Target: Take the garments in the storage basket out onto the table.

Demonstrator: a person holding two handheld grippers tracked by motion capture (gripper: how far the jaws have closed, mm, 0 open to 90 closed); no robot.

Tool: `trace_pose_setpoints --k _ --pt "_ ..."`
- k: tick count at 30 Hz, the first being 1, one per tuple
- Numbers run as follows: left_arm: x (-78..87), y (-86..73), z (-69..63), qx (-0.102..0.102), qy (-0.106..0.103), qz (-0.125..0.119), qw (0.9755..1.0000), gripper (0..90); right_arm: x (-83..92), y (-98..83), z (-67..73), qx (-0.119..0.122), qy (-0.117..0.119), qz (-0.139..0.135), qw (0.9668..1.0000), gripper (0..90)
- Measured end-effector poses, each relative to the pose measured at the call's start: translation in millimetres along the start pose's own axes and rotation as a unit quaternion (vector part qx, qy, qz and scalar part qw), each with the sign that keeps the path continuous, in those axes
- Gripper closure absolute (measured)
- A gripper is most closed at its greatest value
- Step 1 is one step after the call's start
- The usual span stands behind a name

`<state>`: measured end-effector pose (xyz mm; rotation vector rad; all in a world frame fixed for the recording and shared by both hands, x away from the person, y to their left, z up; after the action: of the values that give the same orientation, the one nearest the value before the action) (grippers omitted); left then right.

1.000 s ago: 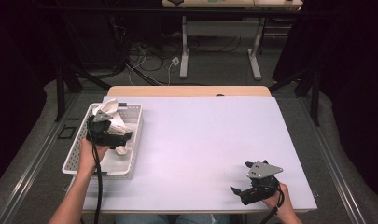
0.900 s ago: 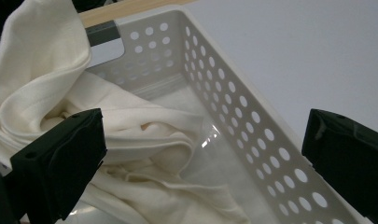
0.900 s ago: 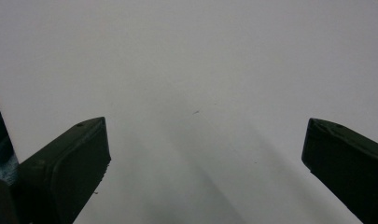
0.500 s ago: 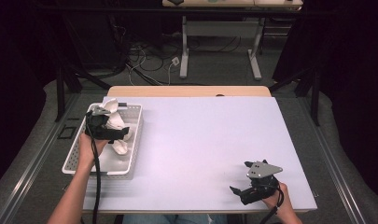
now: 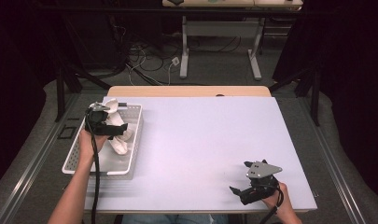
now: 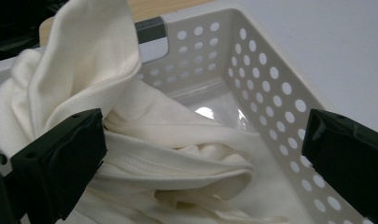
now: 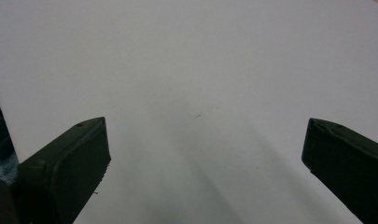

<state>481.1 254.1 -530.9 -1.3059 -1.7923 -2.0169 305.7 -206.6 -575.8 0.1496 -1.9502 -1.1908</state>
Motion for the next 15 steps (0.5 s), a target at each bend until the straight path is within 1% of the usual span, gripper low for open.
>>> trace_pose_setpoints --k 1,4,6,9,10,12,13,14,15 --pt "0.2 -0.4 1.7 -0.003 0.002 0.004 1.0000 0.0 0.5 0.0 0.0 0.001 0.000 0.002 1.0000 0.4" --pt "-0.2 -2.3 8.6 0.009 0.009 0.008 0.9999 0.0 0.5 0.5 0.8 0.001 0.000 0.001 1.0000 0.4" --pt "-0.6 -2.6 10.4 0.008 0.011 0.009 0.9999 0.0 0.4 0.4 1.3 -0.001 0.000 0.002 1.0000 0.4" --pt "-2.8 -5.5 13.2 0.014 0.017 0.019 0.9996 0.0 -0.6 -0.3 1.2 -0.001 0.003 0.003 1.0000 0.4" --pt "-3.6 -6.3 14.4 0.012 0.020 0.023 0.9995 0.0 -0.6 -0.3 1.2 -0.001 0.003 0.003 1.0000 0.4" --pt "-5.2 -8.2 14.8 0.015 0.023 0.032 0.9991 0.0 -0.5 0.3 1.9 0.000 0.004 0.000 1.0000 0.5" --pt "-6.1 -9.8 15.9 0.011 0.029 0.042 0.9986 0.0 -0.3 0.2 1.9 0.000 0.005 0.001 1.0000 0.5" --pt "-6.9 -10.9 16.3 0.008 0.030 0.048 0.9984 0.0 -0.1 0.0 1.5 0.002 0.004 0.003 1.0000 0.5" --pt "-6.9 -10.9 16.3 0.008 0.030 0.048 0.9984 0.0 -0.1 -0.3 1.0 0.003 0.003 0.003 1.0000 0.5"
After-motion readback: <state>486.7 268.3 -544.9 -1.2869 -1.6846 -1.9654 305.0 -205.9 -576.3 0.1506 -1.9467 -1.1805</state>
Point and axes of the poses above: each handheld gripper's, and its own axes: x roughly backward along the jaws, y roughly out of its top, z roughly to its left, the point moved 7 cm from there along -x, roughly forward along the jaws, and after that the axes turned 8 degrees about -y, right-handed, at the moved point
